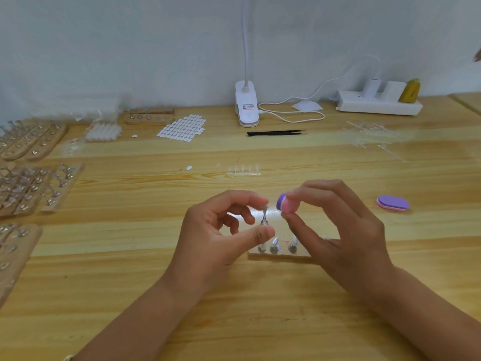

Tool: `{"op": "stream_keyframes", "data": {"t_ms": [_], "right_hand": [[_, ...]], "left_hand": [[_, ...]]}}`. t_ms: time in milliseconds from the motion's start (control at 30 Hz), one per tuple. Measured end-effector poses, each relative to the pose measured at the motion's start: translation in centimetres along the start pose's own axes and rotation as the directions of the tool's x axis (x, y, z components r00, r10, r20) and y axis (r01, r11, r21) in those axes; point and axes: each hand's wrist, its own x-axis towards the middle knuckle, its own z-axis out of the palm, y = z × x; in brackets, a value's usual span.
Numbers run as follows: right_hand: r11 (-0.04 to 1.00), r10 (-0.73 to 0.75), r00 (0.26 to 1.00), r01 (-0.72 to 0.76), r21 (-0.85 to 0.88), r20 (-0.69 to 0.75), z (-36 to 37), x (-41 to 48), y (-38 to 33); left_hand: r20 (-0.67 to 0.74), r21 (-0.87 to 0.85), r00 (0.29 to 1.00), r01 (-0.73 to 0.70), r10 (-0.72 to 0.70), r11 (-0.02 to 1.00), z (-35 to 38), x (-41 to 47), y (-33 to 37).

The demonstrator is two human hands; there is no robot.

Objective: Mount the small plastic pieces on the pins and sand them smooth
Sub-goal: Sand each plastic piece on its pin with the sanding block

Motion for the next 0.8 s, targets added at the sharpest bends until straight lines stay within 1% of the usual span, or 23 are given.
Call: {"op": "stream_keyframes", "data": {"t_ms": [200, 300, 367, 467, 567, 633, 700, 733, 800], "right_hand": [[0.999, -0.027, 1.0, 0.027, 0.026, -0.001, 0.1, -0.1, -0.1], [0.995, -0.066, 0.997, 0.064, 0.072, 0.037, 0.4, -0.2, -0.2], [0.993, -0.086, 0.995, 0.081, 0.084, 0.059, 0.5, -0.3, -0.1], [0.998, -0.056, 0.996, 0.054, 0.037, 0.066, 0.1, -0.1, 0.7], [0.997, -0.014, 1.0, 0.013, 0.077, 0.01, -0.1, 0.1, 0.7], [0.989, -0.07, 0.997, 0.071, 0.127, -0.016, 0.2, 0.1, 0.1], [0.983, -0.115, 0.993, 0.113, 0.143, 0.011, 0.4, -0.1, -0.3], [0.987, -0.11, 0.993, 0.105, 0.121, 0.032, 0.5, -0.2, -0.1], [0.997, -0.042, 0.998, 0.038, 0.07, 0.053, 0.3, -0.1, 0.5]], "left_hand": [[-0.018, 0.012, 1.0, 0.002, -0.001, 1.0, 0.1, 0.0, 0.1], [-0.004, 0.008, 1.0, -0.014, 0.014, 1.0, 0.2, -0.2, 0.3], [0.002, -0.032, 1.0, -0.015, 0.015, 0.999, 0.2, -0.2, 0.5], [-0.011, -0.142, 0.999, 0.047, -0.049, 0.989, 0.0, -0.3, 0.6], [-0.005, -0.197, 0.995, 0.098, -0.101, 0.976, -0.2, -0.3, 0.8], [0.018, -0.204, 0.993, 0.119, -0.118, 0.972, -0.1, -0.3, 0.7], [0.063, -0.239, 0.991, 0.13, -0.118, 0.962, -0.1, -0.3, 0.7], [0.082, -0.272, 0.99, 0.134, -0.115, 0.953, -0.1, -0.3, 0.7], [0.107, -0.341, 0.988, 0.142, -0.112, 0.929, -0.3, -0.2, 0.6]]}}
